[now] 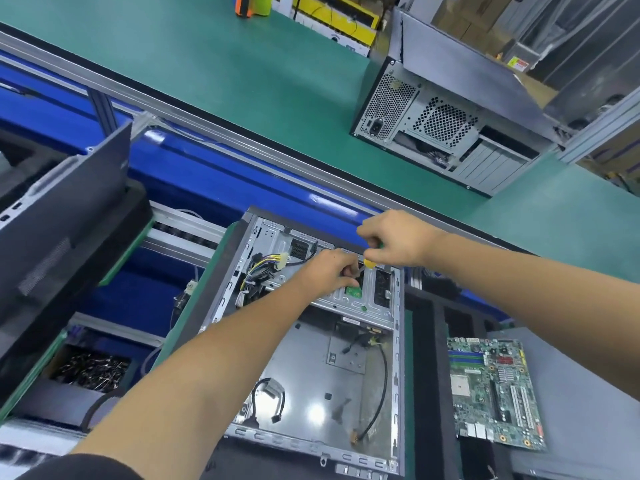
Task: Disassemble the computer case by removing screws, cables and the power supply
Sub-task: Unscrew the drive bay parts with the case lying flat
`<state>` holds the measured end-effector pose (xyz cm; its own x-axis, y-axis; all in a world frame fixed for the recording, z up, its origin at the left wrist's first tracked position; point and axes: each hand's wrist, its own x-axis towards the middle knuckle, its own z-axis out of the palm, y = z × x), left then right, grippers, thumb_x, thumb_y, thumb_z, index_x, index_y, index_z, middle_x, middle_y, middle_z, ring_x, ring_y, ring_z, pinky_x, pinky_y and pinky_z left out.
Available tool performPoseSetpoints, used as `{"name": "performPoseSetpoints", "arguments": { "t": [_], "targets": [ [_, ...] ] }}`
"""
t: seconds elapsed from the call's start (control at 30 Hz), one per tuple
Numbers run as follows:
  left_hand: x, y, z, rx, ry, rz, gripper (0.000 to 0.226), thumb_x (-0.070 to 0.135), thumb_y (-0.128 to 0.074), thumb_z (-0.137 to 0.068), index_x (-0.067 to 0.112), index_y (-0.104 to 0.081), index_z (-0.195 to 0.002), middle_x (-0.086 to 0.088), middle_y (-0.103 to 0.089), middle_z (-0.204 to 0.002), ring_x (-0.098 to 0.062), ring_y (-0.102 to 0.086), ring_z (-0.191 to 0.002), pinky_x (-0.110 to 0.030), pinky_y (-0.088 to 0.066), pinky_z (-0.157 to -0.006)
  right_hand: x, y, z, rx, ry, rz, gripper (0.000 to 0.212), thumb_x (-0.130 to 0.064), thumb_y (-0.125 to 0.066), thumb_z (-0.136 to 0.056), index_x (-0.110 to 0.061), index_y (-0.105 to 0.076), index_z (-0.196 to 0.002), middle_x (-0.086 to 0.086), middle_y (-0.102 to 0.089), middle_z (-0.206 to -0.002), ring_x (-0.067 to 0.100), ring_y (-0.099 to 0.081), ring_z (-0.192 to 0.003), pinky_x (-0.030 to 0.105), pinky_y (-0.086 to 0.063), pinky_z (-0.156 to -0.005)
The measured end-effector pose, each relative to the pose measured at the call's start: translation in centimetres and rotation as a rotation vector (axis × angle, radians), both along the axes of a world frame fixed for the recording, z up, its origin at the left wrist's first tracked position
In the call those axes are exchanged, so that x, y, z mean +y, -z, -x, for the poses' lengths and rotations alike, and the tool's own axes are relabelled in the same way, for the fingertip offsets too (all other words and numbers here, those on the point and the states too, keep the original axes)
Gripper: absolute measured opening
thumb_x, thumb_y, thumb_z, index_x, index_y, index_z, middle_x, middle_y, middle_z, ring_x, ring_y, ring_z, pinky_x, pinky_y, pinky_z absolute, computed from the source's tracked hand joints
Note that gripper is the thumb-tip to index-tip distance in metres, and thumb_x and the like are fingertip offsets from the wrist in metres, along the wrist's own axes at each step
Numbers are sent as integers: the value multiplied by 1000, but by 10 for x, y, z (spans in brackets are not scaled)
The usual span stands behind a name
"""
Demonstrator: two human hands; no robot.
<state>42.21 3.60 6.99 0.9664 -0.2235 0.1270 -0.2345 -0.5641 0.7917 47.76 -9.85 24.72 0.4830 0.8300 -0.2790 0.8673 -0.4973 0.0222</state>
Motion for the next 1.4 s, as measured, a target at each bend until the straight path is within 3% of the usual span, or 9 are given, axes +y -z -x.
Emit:
{"name": "performPoseSetpoints", "arguments": {
  "t": [0.27, 0.4, 0.53, 0.67, 0.8, 0.9, 1.03, 1.23, 1.4],
  "targets": [
    [-2, 3, 6, 217, -76, 155, 12, 23, -82, -87, 13, -75, -90, 2, -73, -93, -16, -67, -90, -36, -54, -85, 61, 13, 27, -17, -269, 77, 20, -37, -44, -75, -18, -42, -70, 0, -53, -66, 26, -48, -62, 38, -39, -55],
    [-1, -4, 2, 97, -22, -24, 14, 24, -81, -88, 14, -73, -93, 5, -66, -84, -14, -60, -80, -27, -43, -72, 33, 3, 18, 46, -86, -79, 19, -37, -47, -77, -18, -47, -72, -3, -53, -68, 22, -49, -64, 35, -40, -57],
    [-1, -5, 3, 95, -17, -70, 16, 30, -79, -88, 18, -70, -91, 4, -62, -84, -16, -60, -80, -32, -50, -77, 40, 2, 14, 92, 219, -90, 22, -35, -56, -88, -19, -47, -76, -1, -57, -69, 24, -51, -65, 34, -33, -55],
    [0, -8, 2, 24, -16, -119, 18, 35, -79, -87, 26, -64, -84, 5, -62, -85, -14, -58, -80, -29, -47, -74, 41, -7, 1, 307, 750, -39, 18, -29, -57, -92, -12, -51, -87, 12, -67, -73, 31, -66, -60, 25, -38, -46],
    [-1, -8, 3, 17, -12, -121, 18, 36, -80, -85, 25, -67, -91, 7, -62, -85, -14, -59, -83, -30, -50, -75, 37, -12, -4, 488, 1044, 208, 13, -13, -56, -89, 0, -57, -88, 16, -67, -59, 22, -47, -40, 19, -34, -41],
    [-1, -8, 3, 27, -7, -107, 18, 34, -81, -84, 25, -69, -94, 8, -63, -85, -12, -58, -82, -31, -52, -78, 30, -10, -7, 361, 853, 302, 13, -12, -58, -86, -5, -57, -75, 10, -58, -49, 21, -41, -36, 22, -35, -42],
    [-1, -5, 1, 28, -4, -83, 22, 32, -83, -84, 20, -70, -98, 8, -65, -85, -11, -56, -86, -31, -50, -79, 16, -10, -10, 270, 601, 254, 15, -11, -61, -85, -11, -52, -74, 17, -67, -67, 26, -57, -51, 32, -50, -54],
    [-1, -3, 1, 29, -6, -30, 24, 29, -85, -82, 18, -69, -96, 6, -67, -85, -10, -57, -84, -28, -47, -76, 5, -13, -11, 117, 229, 285, 17, -14, -63, -86, -22, -52, -75, 2, -66, -79, 23, -58, -74, 39, -48, -69],
    [0, -6, 2, 58, -2, -15, 29, 29, -86, -81, 13, -68, -96, 1, -67, -88, -12, -56, -81, -22, -39, -69, 16, -11, -10, -101, 6, 279, 17, -20, -68, -80, -35, -62, -85, -13, -57, -91, 13, -55, -83, 30, -42, -58]
  ]
}}
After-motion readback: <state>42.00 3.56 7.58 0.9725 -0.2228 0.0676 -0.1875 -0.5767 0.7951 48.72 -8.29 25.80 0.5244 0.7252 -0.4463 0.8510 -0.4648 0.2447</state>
